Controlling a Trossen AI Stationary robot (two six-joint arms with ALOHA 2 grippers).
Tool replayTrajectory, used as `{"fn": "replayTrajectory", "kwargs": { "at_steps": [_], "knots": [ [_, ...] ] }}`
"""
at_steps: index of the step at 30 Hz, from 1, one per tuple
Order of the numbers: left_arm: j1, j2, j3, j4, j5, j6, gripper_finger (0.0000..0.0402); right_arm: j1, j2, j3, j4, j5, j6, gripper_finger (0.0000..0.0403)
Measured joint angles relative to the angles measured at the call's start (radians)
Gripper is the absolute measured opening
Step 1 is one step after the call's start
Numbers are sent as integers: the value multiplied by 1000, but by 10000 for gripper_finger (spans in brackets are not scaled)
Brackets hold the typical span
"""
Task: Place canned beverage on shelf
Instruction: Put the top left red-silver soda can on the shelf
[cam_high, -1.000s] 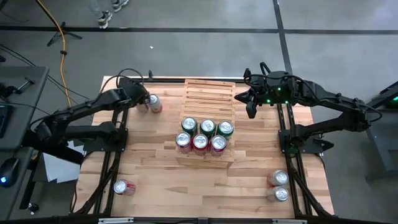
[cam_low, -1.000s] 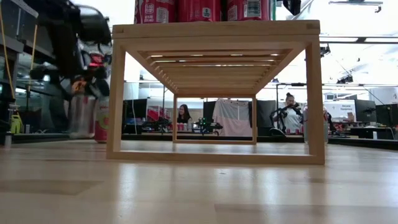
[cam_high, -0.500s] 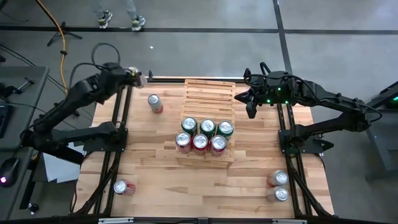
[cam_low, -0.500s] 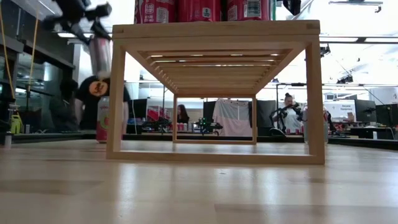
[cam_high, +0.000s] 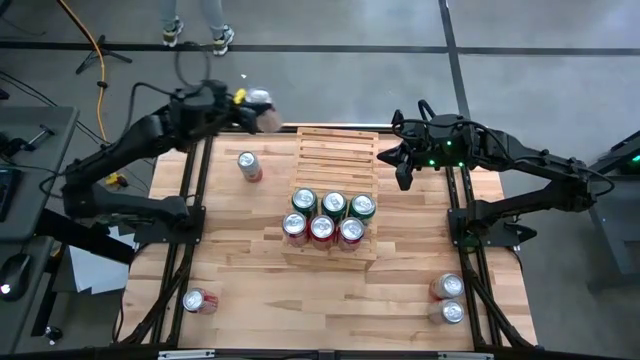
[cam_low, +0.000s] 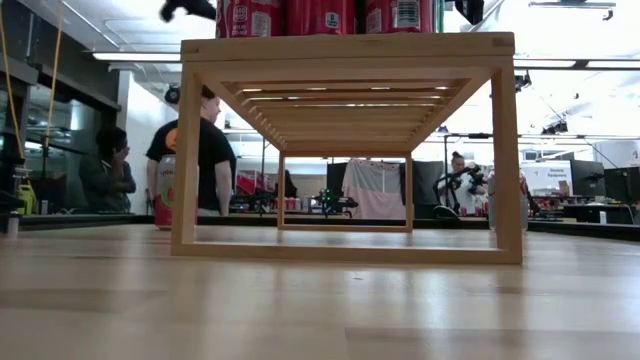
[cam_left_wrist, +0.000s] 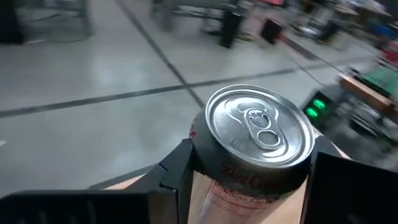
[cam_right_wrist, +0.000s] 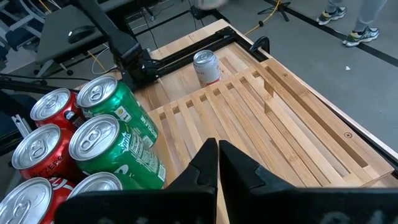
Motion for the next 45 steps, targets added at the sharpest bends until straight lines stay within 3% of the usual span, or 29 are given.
{"fn": "replayTrajectory", "kwargs": {
  "at_steps": [8,16,22,28,38,45],
  "knots": [
    [-136,221,93,119,96,119,93,0,0,0,1,0,0,1],
    [-195,407,94,201,140,125,11,0,0,0,8,0,0,1],
    [-199,461,94,203,143,125,3,0,0,0,11,28,-6,1],
    [-194,420,94,205,138,153,0,-23,0,9,30,213,23,1],
    [-177,229,94,203,60,210,0,-85,-1,11,-1,208,64,1],
    [-176,167,94,202,6,223,0,-85,0,9,-50,205,92,1]
  ]
}}
